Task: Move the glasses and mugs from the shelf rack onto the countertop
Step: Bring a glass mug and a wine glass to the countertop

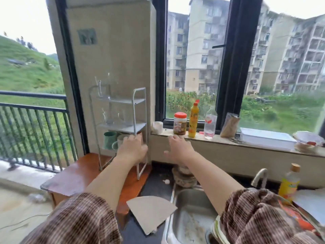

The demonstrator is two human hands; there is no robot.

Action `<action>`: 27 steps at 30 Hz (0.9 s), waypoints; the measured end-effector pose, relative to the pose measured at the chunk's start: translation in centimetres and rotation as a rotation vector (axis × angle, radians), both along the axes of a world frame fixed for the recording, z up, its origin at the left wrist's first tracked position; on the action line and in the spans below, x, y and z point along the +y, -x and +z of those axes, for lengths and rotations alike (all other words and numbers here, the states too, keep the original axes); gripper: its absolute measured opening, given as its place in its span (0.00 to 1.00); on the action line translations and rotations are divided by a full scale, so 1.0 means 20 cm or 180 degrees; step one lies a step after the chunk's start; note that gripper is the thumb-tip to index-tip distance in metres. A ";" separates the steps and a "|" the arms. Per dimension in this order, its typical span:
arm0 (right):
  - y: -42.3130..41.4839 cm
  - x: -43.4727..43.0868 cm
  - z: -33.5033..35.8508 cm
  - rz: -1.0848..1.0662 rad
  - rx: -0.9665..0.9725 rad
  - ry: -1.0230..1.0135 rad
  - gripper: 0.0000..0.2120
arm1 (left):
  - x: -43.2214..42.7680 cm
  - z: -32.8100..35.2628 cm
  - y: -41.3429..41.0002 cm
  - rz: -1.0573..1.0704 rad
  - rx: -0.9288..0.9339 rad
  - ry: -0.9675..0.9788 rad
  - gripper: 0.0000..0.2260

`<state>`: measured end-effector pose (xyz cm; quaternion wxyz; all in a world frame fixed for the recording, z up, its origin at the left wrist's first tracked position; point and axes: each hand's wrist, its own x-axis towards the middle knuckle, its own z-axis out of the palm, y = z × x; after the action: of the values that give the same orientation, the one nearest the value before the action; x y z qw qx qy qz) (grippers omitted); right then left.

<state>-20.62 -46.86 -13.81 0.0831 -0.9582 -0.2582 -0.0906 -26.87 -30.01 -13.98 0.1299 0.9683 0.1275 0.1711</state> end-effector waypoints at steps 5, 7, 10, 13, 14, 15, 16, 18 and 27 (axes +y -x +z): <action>-0.28 0.41 0.18 0.0164 -0.0127 -0.0162 0.30 | 0.41 0.13 -0.26 0.0122 -0.0293 0.0004 0.20; -0.37 0.57 0.24 0.0250 -0.0241 -0.0247 0.28 | 0.58 0.17 -0.37 0.0097 -0.0370 0.0003 0.22; -0.53 0.82 0.35 0.0326 -0.0480 -0.0406 0.26 | 0.86 0.23 -0.55 0.0040 -0.0606 0.0015 0.22; -0.70 1.07 0.48 0.0315 -0.0785 -0.0692 0.28 | 1.12 0.30 -0.72 -0.0034 -0.0973 0.0079 0.21; -0.75 1.15 0.53 0.0309 -0.0869 -0.0773 0.28 | 1.21 0.33 -0.78 -0.0055 -0.1119 0.0071 0.21; -0.80 1.23 0.57 0.0306 -0.0915 -0.0838 0.28 | 1.29 0.36 -0.84 -0.0081 -0.1251 0.0070 0.21; -0.85 1.31 0.60 0.0308 -0.0947 -0.0880 0.28 | 1.37 0.39 -0.89 -0.0109 -0.1364 0.0078 0.20; -0.96 1.46 0.67 0.0311 -0.0975 -0.0945 0.27 | 1.51 0.45 -1.00 -0.0141 -0.1540 0.0136 0.19; -1.44 1.96 0.81 -0.0040 -0.0328 -0.1710 0.27 | 1.89 0.57 -1.33 -0.0229 -0.1788 0.0848 0.26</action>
<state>8.18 -7.56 2.48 0.3205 -0.8976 -0.2228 -0.2050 -0.34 7.86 -2.57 0.2917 0.8615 0.0736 0.4090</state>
